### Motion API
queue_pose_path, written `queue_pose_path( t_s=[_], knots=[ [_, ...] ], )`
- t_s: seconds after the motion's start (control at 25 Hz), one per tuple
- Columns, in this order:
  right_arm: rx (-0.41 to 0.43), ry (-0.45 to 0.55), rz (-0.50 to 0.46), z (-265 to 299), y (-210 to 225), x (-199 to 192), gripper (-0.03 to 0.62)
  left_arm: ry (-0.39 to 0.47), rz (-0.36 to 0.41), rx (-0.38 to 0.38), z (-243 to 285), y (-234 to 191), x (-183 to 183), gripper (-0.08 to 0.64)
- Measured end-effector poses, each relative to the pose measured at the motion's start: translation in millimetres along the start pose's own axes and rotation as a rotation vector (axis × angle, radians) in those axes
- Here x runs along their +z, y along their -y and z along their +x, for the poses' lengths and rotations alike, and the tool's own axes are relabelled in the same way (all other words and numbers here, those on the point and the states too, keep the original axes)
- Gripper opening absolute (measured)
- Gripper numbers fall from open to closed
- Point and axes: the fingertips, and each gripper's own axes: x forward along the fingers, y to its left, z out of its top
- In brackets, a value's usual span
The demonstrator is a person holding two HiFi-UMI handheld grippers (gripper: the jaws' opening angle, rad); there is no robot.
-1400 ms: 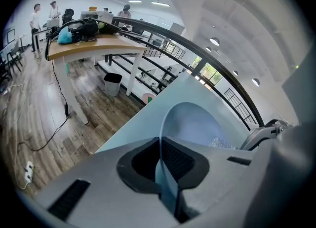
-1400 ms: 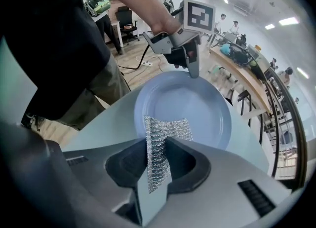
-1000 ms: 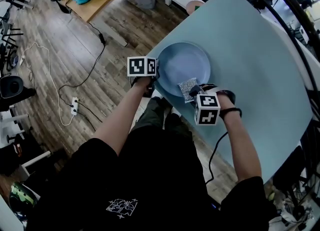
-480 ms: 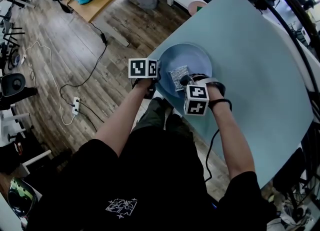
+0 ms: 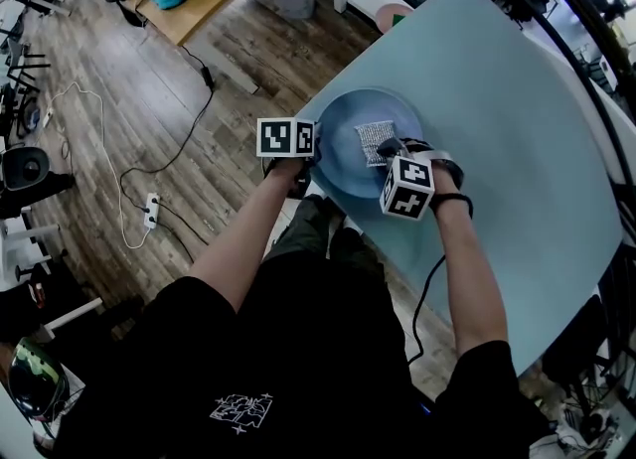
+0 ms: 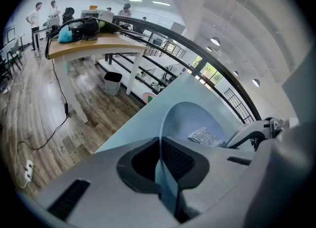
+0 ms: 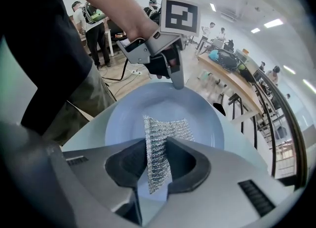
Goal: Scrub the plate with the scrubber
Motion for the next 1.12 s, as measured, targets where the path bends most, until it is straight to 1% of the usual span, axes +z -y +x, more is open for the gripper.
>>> queue_pose_path(
  t_s=[0.36, 0.56, 0.64, 0.76, 0.88, 0.96, 1.12],
  knots=[
    [-0.010, -0.016, 0.074, -11, -7, -27, 0.095, 0.004, -0.007, 0.008, 0, 0, 2, 0.021],
    [0.004, -0.014, 0.075, -18, -24, -28, 0.095, 0.005, -0.013, 0.013, 0, -1, 1, 0.021],
    [0.002, -0.002, 0.076, -22, -29, -26, 0.095, -0.004, -0.014, 0.005, 1, 0, 1, 0.022],
    [-0.023, 0.037, 0.091, -30, -31, -21, 0.095, -0.005, 0.006, -0.014, -1, 3, 2, 0.029],
    [-0.069, 0.096, 0.124, -39, -29, -20, 0.095, 0.022, 0.034, 0.006, -7, 6, 5, 0.071],
    [-0.104, 0.142, 0.160, -49, -25, -18, 0.094, 0.044, 0.048, 0.015, -12, 8, 8, 0.086],
    [-0.169, 0.231, 0.246, -71, -12, -11, 0.091, 0.102, 0.074, 0.018, -29, 15, 20, 0.092]
  ],
)
